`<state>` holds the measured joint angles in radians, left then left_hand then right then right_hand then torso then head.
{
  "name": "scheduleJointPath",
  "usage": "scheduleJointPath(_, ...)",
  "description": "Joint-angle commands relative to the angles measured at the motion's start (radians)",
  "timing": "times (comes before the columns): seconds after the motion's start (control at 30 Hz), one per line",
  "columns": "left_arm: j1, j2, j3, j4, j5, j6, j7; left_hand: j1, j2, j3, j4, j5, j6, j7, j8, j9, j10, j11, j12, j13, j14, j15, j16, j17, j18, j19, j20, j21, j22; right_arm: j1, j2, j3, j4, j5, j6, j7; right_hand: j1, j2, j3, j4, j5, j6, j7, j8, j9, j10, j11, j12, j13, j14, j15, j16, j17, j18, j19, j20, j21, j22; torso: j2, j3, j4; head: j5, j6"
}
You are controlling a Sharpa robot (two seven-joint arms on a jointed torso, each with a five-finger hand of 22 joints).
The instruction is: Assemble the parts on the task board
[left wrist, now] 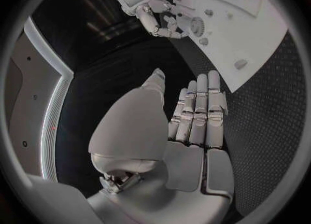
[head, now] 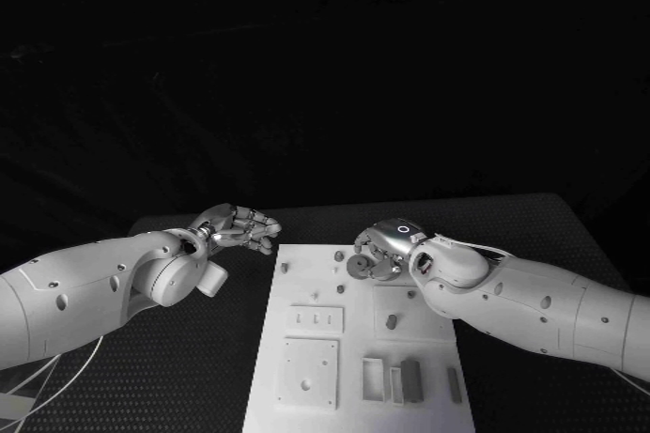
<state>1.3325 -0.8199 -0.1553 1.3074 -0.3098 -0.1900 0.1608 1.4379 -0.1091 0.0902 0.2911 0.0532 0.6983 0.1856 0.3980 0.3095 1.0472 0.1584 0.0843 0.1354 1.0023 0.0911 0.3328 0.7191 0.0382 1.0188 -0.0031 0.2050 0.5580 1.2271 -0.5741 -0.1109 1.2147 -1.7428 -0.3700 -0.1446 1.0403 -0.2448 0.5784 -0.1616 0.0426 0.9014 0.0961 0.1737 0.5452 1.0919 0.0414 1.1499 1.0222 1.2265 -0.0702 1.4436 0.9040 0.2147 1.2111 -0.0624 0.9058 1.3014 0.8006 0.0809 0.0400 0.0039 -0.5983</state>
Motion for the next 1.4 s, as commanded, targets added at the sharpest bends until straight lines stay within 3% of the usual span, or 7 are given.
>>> scheduleJointPath(0.03, 0.0, 0.003, 0.0, 0.0, 0.003, 0.012, 0.009, 0.005, 0.006, -0.004, 0.0, 0.0, -0.005, 0.029, -0.006, 0.002, 0.004, 0.006, -0.005, 0.001, 0.007, 0.003, -0.006, 0.002, 0.02, 0.0, -0.003, -0.006, 0.002, 0.0, 0.015, 0.0, -0.036, 0.022, 0.02, 0.011, -0.02, 0.016, 0.0, 0.023, 0.006, -0.062, 0.064, 0.005, 0.003, -0.004, 0.003, 0.009, -0.002, 0.001, 0.006, -0.001, 0.002, 0.047, 0.002, 0.006, -0.005, 0.002, 0.001, -0.0022, 0.0011, 0.0, -0.002)
scheduleJointPath(0.3, 0.0, 0.003, 0.0, -0.001, 0.003, 0.013, 0.008, 0.005, 0.007, -0.004, 0.001, 0.0, -0.005, 0.03, -0.006, 0.002, 0.004, 0.006, -0.005, 0.002, 0.007, 0.003, -0.006, 0.002, 0.02, 0.0, -0.003, -0.006, 0.002, 0.0, 0.039, 0.0, -0.07, 0.036, 0.049, 0.022, -0.019, 0.038, -0.002, 0.026, 0.006, -0.05, 0.059, 0.014, 0.007, -0.005, -0.001, 0.013, -0.003, 0.0, 0.002, 0.002, 0.004, 0.047, -0.001, 0.003, -0.002, 0.007, 0.002, -0.0012, 0.0012, 0.002, -0.005)
scheduleJointPath(0.5, 0.0, 0.005, 0.0, -0.001, 0.003, 0.013, 0.009, 0.004, 0.007, -0.004, 0.001, 0.0, -0.005, 0.03, -0.006, 0.002, 0.004, 0.006, -0.005, 0.002, 0.007, 0.003, -0.006, 0.003, 0.02, 0.0, -0.003, -0.006, 0.002, -0.001, 0.055, -0.001, -0.089, 0.042, 0.054, 0.026, -0.02, 0.039, -0.004, 0.025, 0.005, -0.051, 0.058, 0.014, 0.007, -0.006, -0.001, 0.014, -0.003, 0.0, 0.001, 0.002, 0.005, 0.047, -0.001, 0.003, -0.002, 0.008, 0.001, -0.002, 0.0005, 0.002, -0.006)
scheduleJointPath(0.93, 0.0, 0.001, 0.0, 0.0, 0.003, 0.014, 0.008, 0.004, 0.007, -0.005, 0.001, 0.0, -0.005, 0.03, -0.006, 0.002, 0.004, 0.006, -0.006, 0.002, 0.007, 0.003, -0.007, 0.003, 0.02, 0.001, -0.003, -0.006, 0.002, -0.004, 0.04, -0.002, -0.076, 0.048, 0.085, 0.036, -0.02, 0.04, -0.012, 0.02, 0.006, -0.042, 0.055, 0.021, 0.01, -0.007, -0.004, 0.018, -0.004, 0.0, -0.001, 0.003, 0.006, 0.047, -0.004, 0.002, 0.0, 0.011, 0.001, -0.0008, -0.0021, 0.006, -0.012)
scheduleJointPath(1.4, 0.0, 0.003, 0.0, -0.001, 0.003, 0.014, 0.007, 0.003, 0.008, -0.005, 0.001, 0.0, -0.005, 0.03, -0.007, 0.002, 0.004, 0.006, -0.006, 0.002, 0.008, 0.003, -0.008, 0.004, 0.02, 0.001, -0.003, -0.007, 0.002, -0.01, 0.052, -0.004, -0.087, 0.058, 0.116, 0.045, -0.019, 0.038, -0.018, 0.011, 0.006, -0.047, 0.055, 0.02, 0.009, -0.012, -0.004, 0.02, -0.005, -0.004, -0.002, 0.002, 0.008, 0.047, -0.009, 0.002, -0.001, 0.014, 0.001, -0.0015, 0.0012, 0.003, -0.015)
